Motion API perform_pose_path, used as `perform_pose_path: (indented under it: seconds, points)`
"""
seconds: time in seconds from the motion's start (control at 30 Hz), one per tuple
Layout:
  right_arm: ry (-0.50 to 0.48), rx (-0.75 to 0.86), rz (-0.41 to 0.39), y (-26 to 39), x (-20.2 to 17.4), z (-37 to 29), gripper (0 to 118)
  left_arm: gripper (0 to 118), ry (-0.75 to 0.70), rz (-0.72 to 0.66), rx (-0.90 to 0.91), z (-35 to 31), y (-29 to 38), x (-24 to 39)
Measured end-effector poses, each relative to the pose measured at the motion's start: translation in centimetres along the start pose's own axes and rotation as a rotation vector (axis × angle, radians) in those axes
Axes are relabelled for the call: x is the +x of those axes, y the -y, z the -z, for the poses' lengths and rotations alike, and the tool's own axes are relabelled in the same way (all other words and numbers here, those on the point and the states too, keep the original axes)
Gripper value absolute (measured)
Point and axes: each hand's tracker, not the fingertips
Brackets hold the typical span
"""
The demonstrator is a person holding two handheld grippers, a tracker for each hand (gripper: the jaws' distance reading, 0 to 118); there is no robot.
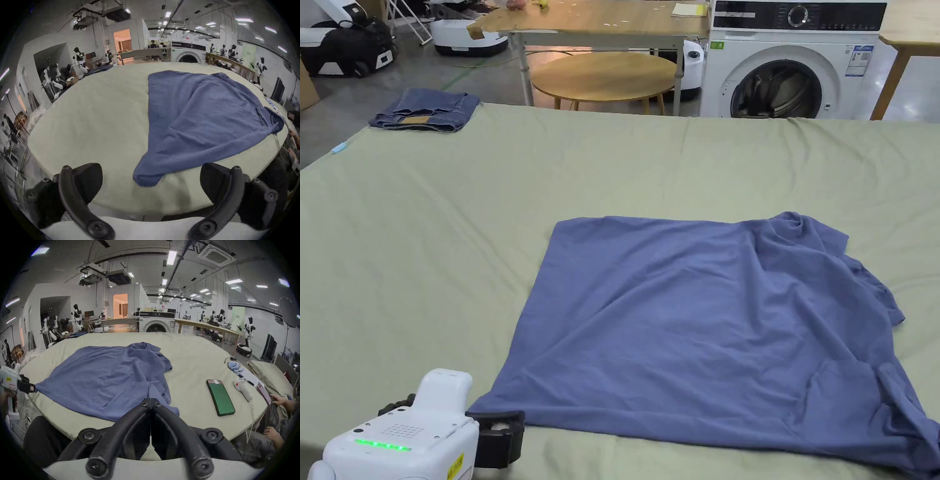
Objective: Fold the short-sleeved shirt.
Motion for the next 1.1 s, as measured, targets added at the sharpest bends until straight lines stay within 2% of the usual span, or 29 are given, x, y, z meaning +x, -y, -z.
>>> perform_pose_path:
  seconds: [0.03,0.07,0.1,0.13,0.2,0.3,0.5,0.53,0.57,0.6,0.63,0.67,0.8,0.83,0.87,0.9,0.93,0.97,1.1]
  points:
    - [0.006,-0.007,0.001,0.1,0.1,0.2,0,106,0.03,-0.016,-0.016,0.6,-0.2,-0.2]
    - [0.014,-0.017,0.002,0.1,0.3,0.5,0,87,0.042,-0.025,-0.026,1.2,-0.3,-0.4]
    - [0.02,-0.027,0.003,0.2,0.4,0.7,0,43,0.055,-0.026,-0.031,1.6,-0.4,-0.4]
    - [0.022,-0.036,0.009,0.3,0.5,0.8,0,20,0.076,-0.028,-0.031,1.9,-0.4,-0.4]
    - [0.022,-0.051,0.021,0.3,0.7,1.0,0,13,0.113,-0.035,-0.048,2.3,-0.4,-0.1]
    - [0.042,-0.073,0.004,0.5,0.9,1.1,0,3,0.092,0.008,-0.041,1.6,-0.7,0.5]
    - [0.051,-0.055,0.012,0.7,2.7,0.3,0,3,0.086,0.005,0.006,-0.7,-1.6,0.8]
    - [0.042,-0.045,0.016,0.8,3.1,0.0,14,3,0.086,0.006,0.013,-0.8,-1.8,0.9]
    - [0.036,-0.047,0.014,0.8,3.4,0.2,45,3,0.087,0.009,0.017,-0.9,-1.9,1.0]
    - [0.034,-0.064,-0.002,0.9,3.4,0.7,96,3,0.086,0.012,0.018,-1.0,-1.9,1.1]
    - [0.046,-0.08,-0.031,1.1,3.4,1.1,118,3,0.088,0.014,0.018,-1.1,-2.0,1.1]
    - [0.066,-0.025,-0.053,1.2,3.7,1.0,118,3,0.087,0.015,0.021,-1.1,-2.0,1.2]
    - [0.012,-0.112,-0.095,1.9,3.7,3.9,116,3,0.092,-0.003,0.018,-1.0,-1.9,0.9]
    - [-0.031,-0.143,-0.073,2.1,3.8,4.6,104,3,0.092,-0.008,0.017,-1.0,-1.8,0.9]
    - [-0.045,-0.177,-0.044,2.2,3.8,5.3,72,3,0.089,-0.011,0.016,-1.0,-1.8,1.0]
    - [-0.038,-0.216,-0.021,2.4,4.0,6.0,20,3,0.089,-0.014,0.014,-1.0,-1.8,1.0]
    - [-0.071,-0.261,0.028,2.7,4.2,6.7,6,3,0.091,-0.017,0.005,-1.0,-1.7,1.0]
    - [-0.101,-0.272,0.068,2.9,4.4,6.6,6,3,0.09,-0.014,-0.009,-0.9,-1.8,1.0]
    - [-0.063,-0.195,0.117,2.0,4.5,4.3,6,3,0.051,0.018,-0.02,-2.1,-2.4,1.7]
